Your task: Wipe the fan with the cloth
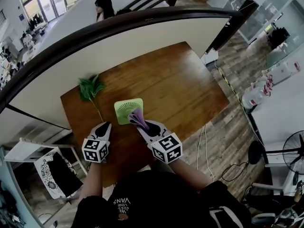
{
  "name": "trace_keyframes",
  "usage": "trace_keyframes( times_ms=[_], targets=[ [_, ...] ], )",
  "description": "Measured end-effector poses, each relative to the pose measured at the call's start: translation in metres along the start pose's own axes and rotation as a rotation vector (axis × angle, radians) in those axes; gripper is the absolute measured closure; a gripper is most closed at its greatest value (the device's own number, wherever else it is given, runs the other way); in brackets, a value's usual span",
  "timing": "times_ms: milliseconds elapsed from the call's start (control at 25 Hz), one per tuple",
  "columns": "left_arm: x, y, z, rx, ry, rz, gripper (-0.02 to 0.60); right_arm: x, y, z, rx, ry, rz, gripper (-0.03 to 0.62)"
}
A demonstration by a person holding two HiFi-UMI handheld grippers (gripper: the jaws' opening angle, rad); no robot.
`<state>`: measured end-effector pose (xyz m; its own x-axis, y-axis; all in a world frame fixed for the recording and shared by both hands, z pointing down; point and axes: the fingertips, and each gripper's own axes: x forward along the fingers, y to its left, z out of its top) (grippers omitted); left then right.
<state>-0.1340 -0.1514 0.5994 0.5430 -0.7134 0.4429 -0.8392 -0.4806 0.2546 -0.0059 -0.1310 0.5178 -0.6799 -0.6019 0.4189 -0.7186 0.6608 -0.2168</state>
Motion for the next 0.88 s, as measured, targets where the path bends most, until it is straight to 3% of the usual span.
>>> trace_keyframes(
  times_ms=[160,240,680,880],
  targets=[
    [0.014,0.003,-0.009,-0.023,0.024,-0.011,0.558,0.016,0.001,0.002,-0.035,0.027,0.066,0.491],
    [0.021,0.003,-0.012,-0.031,0.030,-0.027,0.487,0.023,0.002,0.003,-0.051,0.036,0.096,0.491],
    [0.051,-0.014,-0.028,-0.039,0.053,-0.153,0.339,0.062,0.026,0.014,-0.093,0.063,0.264,0.491],
    [0.055,-0.023,-0.034,-0.032,0.083,-0.182,0.332,0.081,0.021,0.005,-0.070,0.126,0.289,0.491]
  ],
)
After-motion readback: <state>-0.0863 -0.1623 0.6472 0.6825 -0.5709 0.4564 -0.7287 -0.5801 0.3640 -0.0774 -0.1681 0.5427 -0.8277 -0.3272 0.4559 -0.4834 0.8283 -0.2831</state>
